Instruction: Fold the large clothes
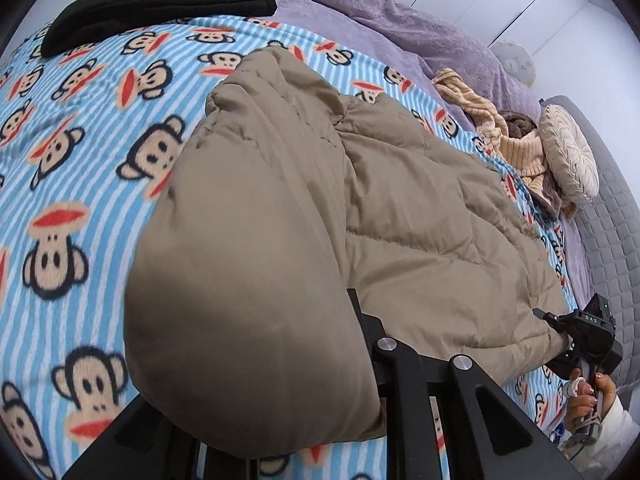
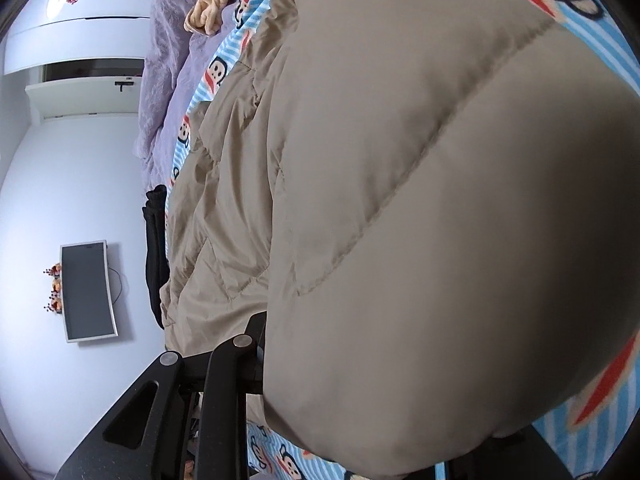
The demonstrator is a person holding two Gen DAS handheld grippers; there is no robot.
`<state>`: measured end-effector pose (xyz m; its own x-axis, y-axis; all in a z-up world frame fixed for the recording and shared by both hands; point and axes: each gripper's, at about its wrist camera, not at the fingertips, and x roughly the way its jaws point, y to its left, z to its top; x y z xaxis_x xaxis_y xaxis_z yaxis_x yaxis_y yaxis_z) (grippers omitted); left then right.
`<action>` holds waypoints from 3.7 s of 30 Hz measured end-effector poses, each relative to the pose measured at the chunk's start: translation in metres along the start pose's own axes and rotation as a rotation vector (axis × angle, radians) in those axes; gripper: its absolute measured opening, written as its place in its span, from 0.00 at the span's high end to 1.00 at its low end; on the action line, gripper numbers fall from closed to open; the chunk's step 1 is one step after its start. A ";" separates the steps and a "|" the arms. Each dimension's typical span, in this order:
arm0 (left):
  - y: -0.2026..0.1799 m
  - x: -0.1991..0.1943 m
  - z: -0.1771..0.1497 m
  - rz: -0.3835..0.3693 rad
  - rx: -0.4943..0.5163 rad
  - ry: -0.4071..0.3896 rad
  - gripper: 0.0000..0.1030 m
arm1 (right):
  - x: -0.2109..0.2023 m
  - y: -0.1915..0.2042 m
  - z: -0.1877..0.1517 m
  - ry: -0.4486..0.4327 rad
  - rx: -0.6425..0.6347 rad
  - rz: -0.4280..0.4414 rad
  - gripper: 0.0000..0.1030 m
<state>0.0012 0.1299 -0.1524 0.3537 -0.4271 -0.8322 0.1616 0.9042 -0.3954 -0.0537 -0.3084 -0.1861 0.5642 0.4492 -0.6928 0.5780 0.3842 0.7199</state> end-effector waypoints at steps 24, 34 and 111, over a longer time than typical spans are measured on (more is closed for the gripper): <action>0.035 -0.077 -0.071 0.208 -0.195 0.047 0.66 | -0.080 -0.005 -0.043 -0.061 -0.075 -0.413 0.53; 0.047 -0.070 -0.059 0.351 -0.187 0.041 0.66 | -0.110 0.023 -0.065 -0.149 -0.316 -0.491 0.62; 0.110 -0.016 0.028 0.001 0.027 0.246 0.08 | 0.070 0.115 -0.126 0.119 -0.371 -0.520 0.23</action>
<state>0.0389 0.2362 -0.1714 0.1192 -0.4120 -0.9034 0.1873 0.9028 -0.3871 -0.0218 -0.1311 -0.1466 0.1837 0.2076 -0.9608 0.5036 0.8195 0.2734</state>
